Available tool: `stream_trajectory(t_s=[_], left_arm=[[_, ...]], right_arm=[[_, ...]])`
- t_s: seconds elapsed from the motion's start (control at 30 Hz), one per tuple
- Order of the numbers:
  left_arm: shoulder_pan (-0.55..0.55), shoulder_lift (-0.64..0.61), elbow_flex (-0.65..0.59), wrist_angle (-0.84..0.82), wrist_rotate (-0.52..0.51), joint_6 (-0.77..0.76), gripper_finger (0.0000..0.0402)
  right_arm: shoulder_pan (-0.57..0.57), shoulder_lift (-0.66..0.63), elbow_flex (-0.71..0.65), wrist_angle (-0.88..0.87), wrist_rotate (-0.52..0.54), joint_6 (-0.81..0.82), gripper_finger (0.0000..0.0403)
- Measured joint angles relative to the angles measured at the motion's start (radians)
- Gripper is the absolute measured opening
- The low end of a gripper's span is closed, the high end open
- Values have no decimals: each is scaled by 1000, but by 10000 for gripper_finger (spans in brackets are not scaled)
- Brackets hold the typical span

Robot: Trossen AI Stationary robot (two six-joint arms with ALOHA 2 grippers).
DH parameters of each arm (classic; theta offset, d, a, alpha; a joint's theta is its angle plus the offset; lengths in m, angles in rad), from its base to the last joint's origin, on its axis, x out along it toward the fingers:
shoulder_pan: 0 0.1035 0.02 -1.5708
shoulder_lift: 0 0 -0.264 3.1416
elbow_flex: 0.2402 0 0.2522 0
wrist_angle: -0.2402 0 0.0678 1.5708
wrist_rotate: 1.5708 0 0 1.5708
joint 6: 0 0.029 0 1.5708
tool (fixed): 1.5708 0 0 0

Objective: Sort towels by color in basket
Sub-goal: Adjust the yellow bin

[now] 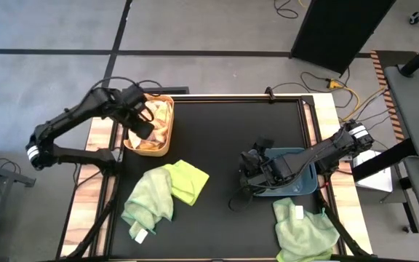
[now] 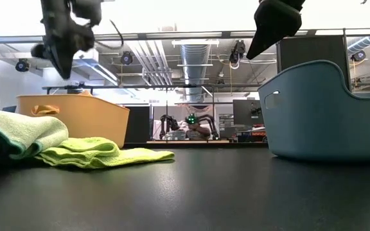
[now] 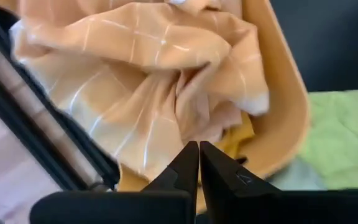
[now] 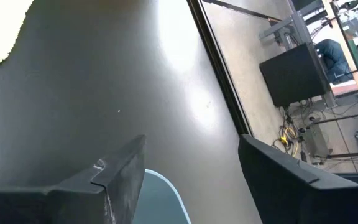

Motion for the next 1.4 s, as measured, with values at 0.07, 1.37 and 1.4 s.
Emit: stream_trajectory(t_s=[0.07, 1.37, 1.4], left_arm=[[-33, -14, 41, -38, -1, -24, 0], [-689, 58, -354, 500, -650, -231, 0], [-710, 48, -354, 523, -638, -204, 0]], right_arm=[[0, 0, 0, 0, 0, 0, 246], [10, 7, -116, 383, -34, -184, 245], [13, 13, -143, 488, -74, -249, 249]])
